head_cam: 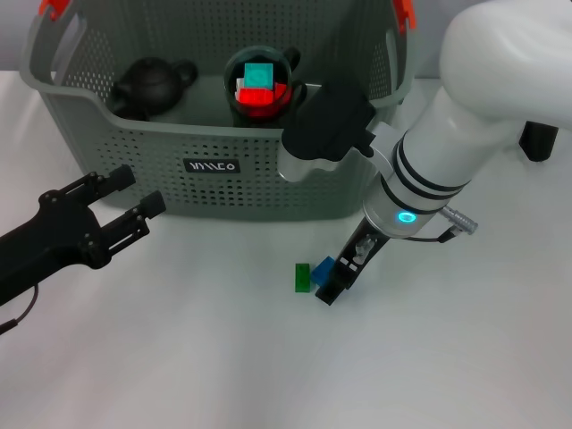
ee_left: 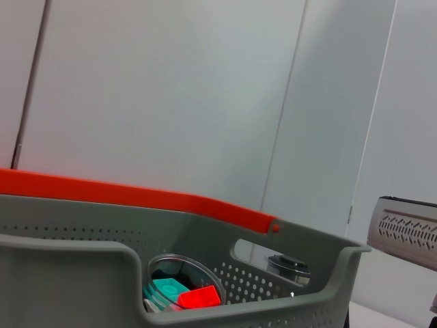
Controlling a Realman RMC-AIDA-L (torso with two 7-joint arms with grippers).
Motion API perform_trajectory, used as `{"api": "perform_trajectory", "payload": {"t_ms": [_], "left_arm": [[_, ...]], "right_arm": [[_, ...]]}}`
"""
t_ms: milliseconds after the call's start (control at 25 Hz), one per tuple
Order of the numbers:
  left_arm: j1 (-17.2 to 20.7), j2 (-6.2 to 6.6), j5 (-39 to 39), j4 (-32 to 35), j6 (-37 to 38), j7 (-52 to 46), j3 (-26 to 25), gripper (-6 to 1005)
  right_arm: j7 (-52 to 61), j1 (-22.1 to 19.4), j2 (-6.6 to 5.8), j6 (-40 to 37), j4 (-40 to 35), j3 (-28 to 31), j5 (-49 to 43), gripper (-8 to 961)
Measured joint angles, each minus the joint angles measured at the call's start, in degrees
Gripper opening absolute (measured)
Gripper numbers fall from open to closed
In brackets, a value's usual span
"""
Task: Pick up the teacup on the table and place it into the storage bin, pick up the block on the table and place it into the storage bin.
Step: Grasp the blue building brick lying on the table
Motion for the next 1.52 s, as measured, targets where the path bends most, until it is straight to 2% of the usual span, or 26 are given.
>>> {"api": "perform_trajectory", "payload": {"t_ms": [240,680,920,1240,1440,1520], "left_arm": [[-0.1,0.0,0.0,0.0,0.0,0.0,0.0,628],[-0.1,0.0,0.1,0.0,0.0,0.0,0.0,627],[-0.1,0.0,0.0,0.0,0.0,0.0,0.0,627],[-0.1,0.0,0.0,0.0,0.1,0.0,0.0,627],[-0.1,0.0,0.0,0.0,0.1,0.0,0.0,628],[-0.1,0.0,0.0,0.0,0.1,0.0,0.0,627]], "right_arm": [[-0.9,0.0,-0.01,0.1,-0.3,-2.1,-0.2,866],[-0.6,0.2,0.01,0.6,-0.4,-2.3,0.0,784],[-0.7,0.5,0.12,0.4,0.1,-2.4,0.2,605],[0.1,0.6,0.17,0.3,0.2,-2.3,0.3,606],[0.6,0.7,-0.02,0.0,0.1,-1.8,0.2,553],[0.6,0.7,-0.05,-0.1,0.2,-1.8,0.2,505]]}}
